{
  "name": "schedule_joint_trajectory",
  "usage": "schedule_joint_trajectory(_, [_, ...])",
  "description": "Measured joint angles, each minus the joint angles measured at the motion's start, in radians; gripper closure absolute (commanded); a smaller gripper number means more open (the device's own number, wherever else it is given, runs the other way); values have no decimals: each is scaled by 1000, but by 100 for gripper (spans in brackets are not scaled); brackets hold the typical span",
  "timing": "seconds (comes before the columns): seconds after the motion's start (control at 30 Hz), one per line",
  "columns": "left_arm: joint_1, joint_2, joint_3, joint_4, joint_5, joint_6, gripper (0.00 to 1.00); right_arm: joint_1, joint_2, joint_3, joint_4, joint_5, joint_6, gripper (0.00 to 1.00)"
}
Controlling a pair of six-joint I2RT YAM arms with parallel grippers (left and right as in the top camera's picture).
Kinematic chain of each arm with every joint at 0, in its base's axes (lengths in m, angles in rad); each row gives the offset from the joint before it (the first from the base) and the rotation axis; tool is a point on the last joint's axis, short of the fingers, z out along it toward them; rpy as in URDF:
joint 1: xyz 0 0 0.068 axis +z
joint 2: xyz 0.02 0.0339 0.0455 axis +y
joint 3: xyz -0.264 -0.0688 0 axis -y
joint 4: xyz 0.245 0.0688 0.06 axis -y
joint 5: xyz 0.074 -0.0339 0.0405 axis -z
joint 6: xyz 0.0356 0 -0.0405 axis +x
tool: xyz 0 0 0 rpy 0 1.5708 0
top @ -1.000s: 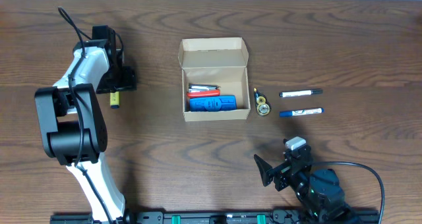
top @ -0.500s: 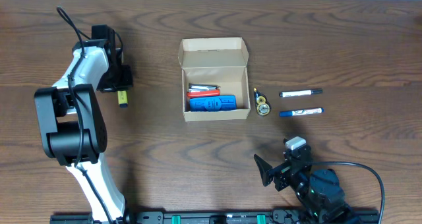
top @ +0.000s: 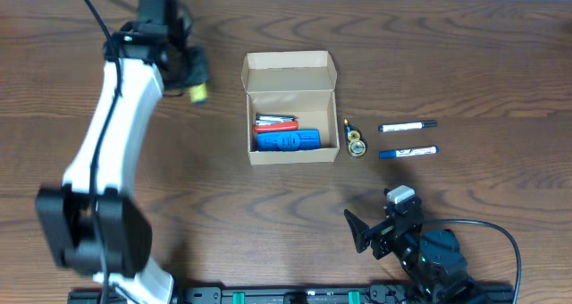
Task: Pack container
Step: 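Place the yellow highlighter upright in the box with the left gripper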
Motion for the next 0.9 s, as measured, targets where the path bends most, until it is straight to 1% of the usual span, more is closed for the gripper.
schedule_joint_trajectory(0.1, [-118, -85, 16, 38, 8, -64, 94, 0, 0, 0, 0, 0, 0, 1])
schedule_joint_trajectory(0.2, [-227, -102, 18, 62, 14, -139, 94, 0, 0, 0, 0, 0, 0, 1])
schedule_joint_trajectory(0.37, [-379, -34, 18, 82, -10, -262, 94, 0, 0, 0, 0, 0, 0, 1])
schedule_joint_trajectory(0.5, [-471, 30, 18, 84, -51, -306, 94, 0, 0, 0, 0, 0, 0, 1])
schedule_joint_trajectory(0.67, [-539, 89, 18, 87, -101, -377, 94, 0, 0, 0, 0, 0, 0, 1])
schedule_joint_trajectory(0.8, [-545, 130, 18, 109, -109, -441, 94, 0, 0, 0, 0, 0, 0, 1])
schedule_joint_trajectory(0.9, [-542, 158, 18, 127, -98, -466, 94, 0, 0, 0, 0, 0, 0, 1])
